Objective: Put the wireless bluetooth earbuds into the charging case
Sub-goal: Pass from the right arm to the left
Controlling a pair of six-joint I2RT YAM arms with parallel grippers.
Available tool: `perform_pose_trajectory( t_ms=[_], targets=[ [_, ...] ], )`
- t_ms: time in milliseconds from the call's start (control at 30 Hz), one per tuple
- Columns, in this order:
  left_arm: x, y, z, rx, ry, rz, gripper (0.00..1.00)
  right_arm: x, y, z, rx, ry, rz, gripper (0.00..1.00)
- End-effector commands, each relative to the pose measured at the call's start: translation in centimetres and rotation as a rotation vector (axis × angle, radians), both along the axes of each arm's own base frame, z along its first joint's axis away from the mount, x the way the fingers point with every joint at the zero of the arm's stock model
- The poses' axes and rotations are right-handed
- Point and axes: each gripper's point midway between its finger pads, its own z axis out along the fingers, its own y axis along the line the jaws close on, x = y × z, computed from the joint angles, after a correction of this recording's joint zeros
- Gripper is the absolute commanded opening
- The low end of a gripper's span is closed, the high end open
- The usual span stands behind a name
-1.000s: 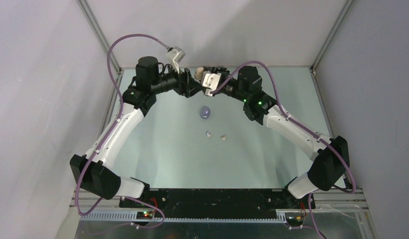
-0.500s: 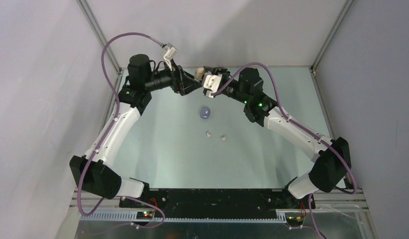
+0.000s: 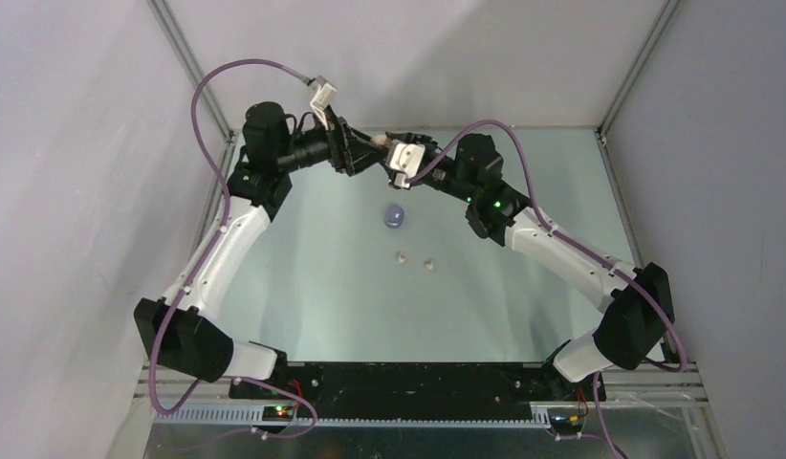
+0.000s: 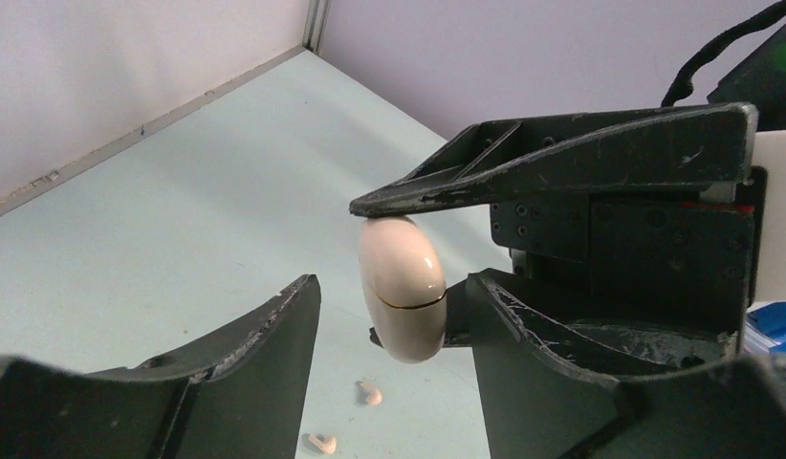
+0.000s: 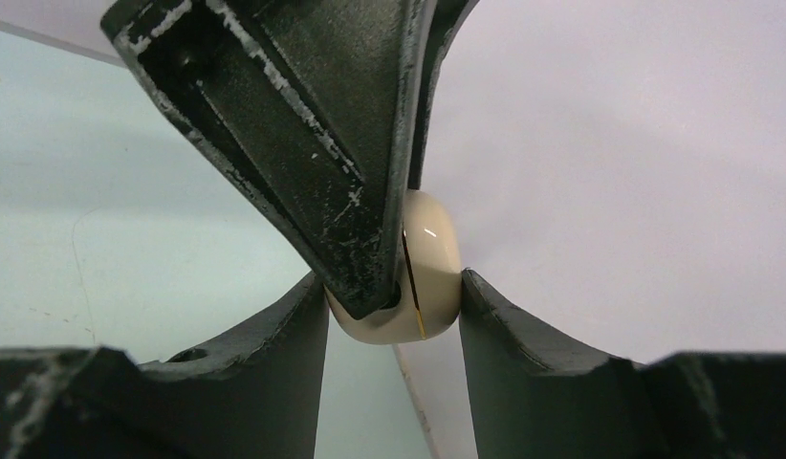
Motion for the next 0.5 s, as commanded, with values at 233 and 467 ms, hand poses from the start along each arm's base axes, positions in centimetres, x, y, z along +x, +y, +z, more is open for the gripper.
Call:
perform_pose_trajectory(
  t_ms=[233, 467],
  targets=[
    [1.1, -0.1, 1.2, -0.019, -0.028, 0.026, 0.52, -0.1, 0.0, 3.3, 0.112, -0.049, -0.020, 0.30],
    [1.0, -0.1, 1.5, -0.024, -0.049, 0.012, 0.26, -0.9, 0.5, 0.8, 0.033, 0.014, 0.034, 0.55]
  ],
)
